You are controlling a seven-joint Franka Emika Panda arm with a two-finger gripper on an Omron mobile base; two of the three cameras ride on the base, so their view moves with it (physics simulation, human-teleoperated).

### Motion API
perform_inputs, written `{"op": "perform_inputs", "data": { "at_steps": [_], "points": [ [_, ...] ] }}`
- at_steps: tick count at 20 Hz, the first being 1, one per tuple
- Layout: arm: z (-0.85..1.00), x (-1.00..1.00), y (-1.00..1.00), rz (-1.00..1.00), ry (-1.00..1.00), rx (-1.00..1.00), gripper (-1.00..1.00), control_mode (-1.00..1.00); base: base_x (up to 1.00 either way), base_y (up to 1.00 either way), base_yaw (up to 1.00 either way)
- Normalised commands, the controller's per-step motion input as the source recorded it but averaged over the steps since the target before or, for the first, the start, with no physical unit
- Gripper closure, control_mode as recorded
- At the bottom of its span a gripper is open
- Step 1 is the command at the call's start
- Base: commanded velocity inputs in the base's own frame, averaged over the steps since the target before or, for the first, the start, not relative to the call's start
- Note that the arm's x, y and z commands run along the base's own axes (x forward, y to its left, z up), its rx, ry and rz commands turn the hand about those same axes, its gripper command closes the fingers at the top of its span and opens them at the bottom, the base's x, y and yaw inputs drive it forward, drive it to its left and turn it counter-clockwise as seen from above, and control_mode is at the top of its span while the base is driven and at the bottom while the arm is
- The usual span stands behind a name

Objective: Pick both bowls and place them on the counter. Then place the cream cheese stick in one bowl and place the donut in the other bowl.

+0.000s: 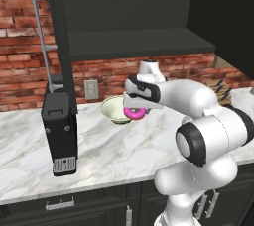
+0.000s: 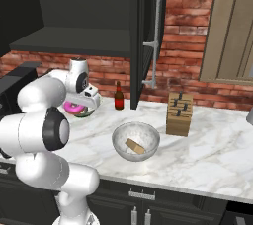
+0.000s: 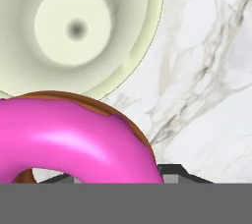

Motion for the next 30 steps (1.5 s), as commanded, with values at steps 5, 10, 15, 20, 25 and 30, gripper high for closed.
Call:
{"op": "perform_inputs", "data": {
  "at_steps": [5,10,15,20,25,30],
  "points": [
    [0.00,0.13,0.00,0.00,-0.05,0.00,1.00,-1.00,0.00,0.00,0.00],
    [0.00,0.21,0.00,0.00,-0.01,0.00,1.00,-1.00,0.00,0.00,0.00],
    [0.00,0.27,0.01,0.00,0.00,0.00,1.00,-1.00,0.00,0.00,0.00],
    [0.00,0.27,0.04,0.00,0.00,0.00,1.00,-1.00,0.00,0.00,0.00],
    [-0.05,0.26,0.07,0.00,0.00,0.00,1.00,-1.00,0.00,0.00,0.00],
    [-0.15,0.29,0.10,0.00,0.00,0.00,1.00,-1.00,0.00,0.00,0.00]
  ]
}}
